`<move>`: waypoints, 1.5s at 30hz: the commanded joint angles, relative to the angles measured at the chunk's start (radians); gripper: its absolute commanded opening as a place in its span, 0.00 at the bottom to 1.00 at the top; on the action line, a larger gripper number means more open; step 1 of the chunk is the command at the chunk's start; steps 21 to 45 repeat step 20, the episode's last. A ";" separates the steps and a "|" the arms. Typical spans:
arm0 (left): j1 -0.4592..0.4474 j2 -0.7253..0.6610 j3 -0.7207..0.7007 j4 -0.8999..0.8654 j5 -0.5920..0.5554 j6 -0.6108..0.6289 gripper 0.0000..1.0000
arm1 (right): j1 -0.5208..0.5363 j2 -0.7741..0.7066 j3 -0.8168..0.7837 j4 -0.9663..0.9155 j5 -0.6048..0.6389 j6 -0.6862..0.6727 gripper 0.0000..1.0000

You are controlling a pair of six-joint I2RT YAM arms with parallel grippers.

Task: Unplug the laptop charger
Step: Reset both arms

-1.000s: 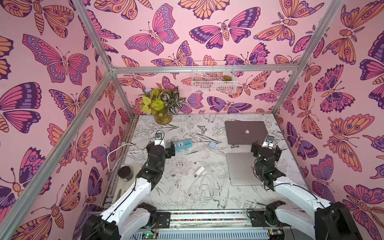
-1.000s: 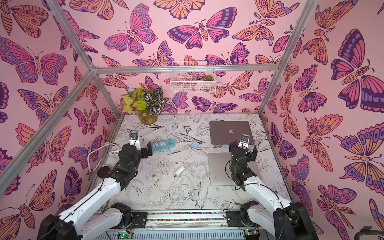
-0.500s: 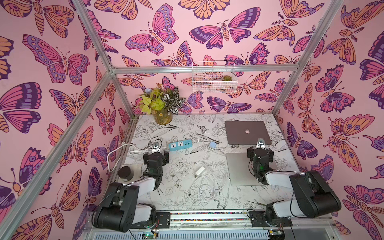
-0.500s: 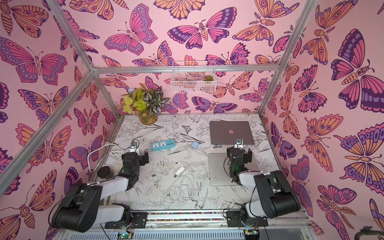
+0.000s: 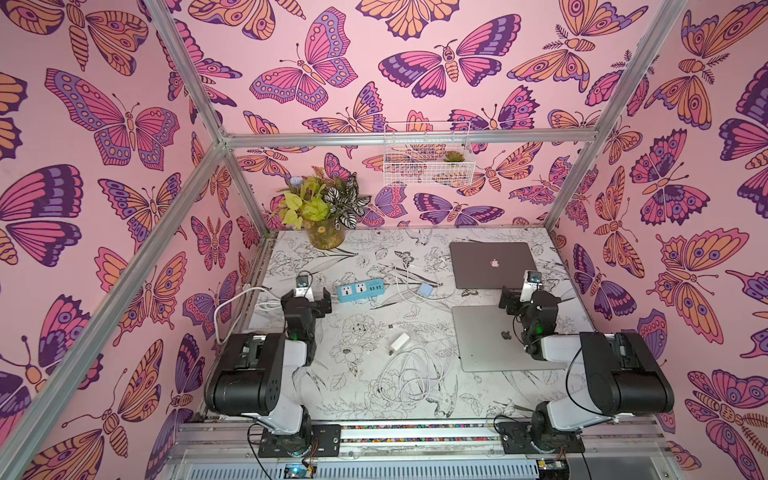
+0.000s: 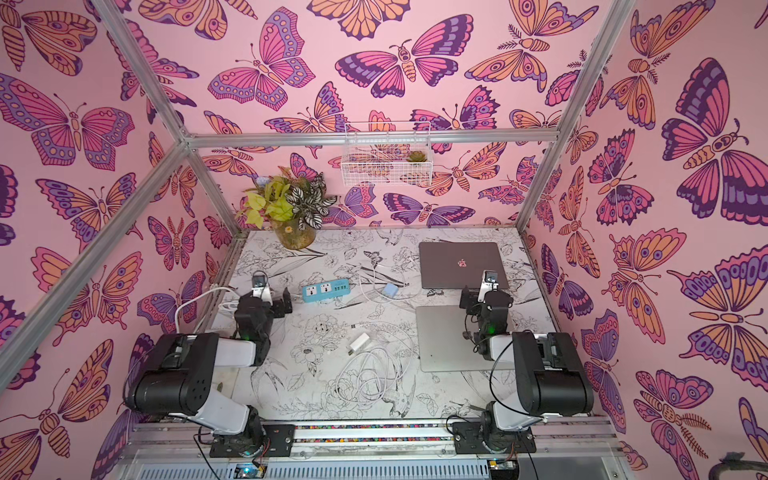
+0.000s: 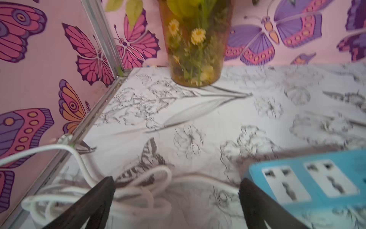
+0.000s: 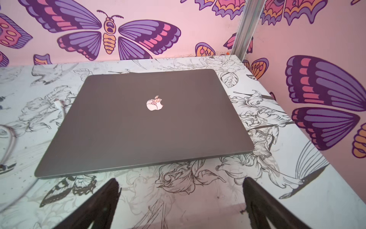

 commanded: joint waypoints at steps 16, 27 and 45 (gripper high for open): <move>-0.005 -0.007 -0.010 -0.108 0.092 -0.030 1.00 | -0.001 -0.013 0.026 -0.076 -0.075 0.028 0.99; -0.005 -0.006 -0.011 -0.104 0.092 -0.030 1.00 | -0.001 -0.015 0.022 -0.069 -0.076 0.026 0.99; -0.005 -0.006 -0.011 -0.104 0.092 -0.030 1.00 | -0.001 -0.015 0.022 -0.069 -0.076 0.026 0.99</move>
